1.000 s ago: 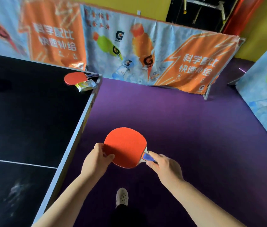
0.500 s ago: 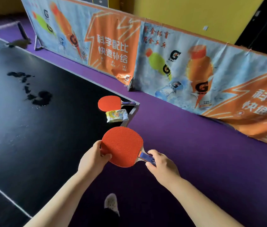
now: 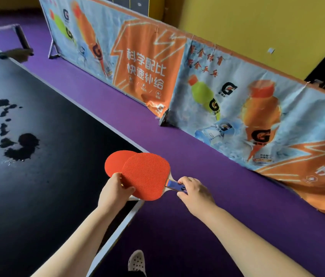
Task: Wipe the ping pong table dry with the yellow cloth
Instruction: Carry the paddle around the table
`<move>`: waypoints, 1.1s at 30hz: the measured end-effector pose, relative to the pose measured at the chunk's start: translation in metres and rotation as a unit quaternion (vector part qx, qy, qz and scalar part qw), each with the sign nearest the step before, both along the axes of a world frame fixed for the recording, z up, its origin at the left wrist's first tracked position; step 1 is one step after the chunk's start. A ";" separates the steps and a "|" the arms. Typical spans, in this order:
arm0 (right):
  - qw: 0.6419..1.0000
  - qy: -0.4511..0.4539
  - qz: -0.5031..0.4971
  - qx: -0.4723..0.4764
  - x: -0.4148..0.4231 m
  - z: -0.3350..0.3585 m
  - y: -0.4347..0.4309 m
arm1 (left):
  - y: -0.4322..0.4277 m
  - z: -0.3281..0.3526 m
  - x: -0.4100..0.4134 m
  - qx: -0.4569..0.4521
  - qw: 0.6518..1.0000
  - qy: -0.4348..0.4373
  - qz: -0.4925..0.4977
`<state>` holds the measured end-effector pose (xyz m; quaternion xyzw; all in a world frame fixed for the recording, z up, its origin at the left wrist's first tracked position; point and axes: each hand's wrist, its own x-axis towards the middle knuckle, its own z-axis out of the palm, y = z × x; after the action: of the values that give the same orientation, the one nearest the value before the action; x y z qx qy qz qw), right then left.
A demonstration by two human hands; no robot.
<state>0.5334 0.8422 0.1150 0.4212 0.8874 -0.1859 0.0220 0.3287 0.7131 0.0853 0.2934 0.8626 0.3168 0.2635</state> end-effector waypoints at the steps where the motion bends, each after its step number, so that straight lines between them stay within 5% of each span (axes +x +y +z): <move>1: 1.000 -0.002 0.006 0.001 -0.008 0.000 0.017 | 0.015 0.000 -0.006 -0.008 1.000 0.005 0.003; 12: 0.978 -0.055 0.196 -0.043 -0.137 -0.033 0.150 | 0.082 -0.018 -0.073 -0.094 0.985 0.027 0.141; 23: 0.891 -0.098 0.442 -0.042 -0.231 -0.066 0.230 | 0.129 -0.035 -0.068 -0.130 0.924 -0.001 0.359; 33: 0.861 -0.143 0.482 -0.080 -0.239 -0.104 0.225 | 0.129 -0.060 -0.064 -0.148 0.910 -0.029 0.386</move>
<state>0.2940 1.0669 0.0110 -0.0400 0.9489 -0.1601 0.2690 0.2650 0.8422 0.0256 -0.1136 0.9378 0.2702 0.1859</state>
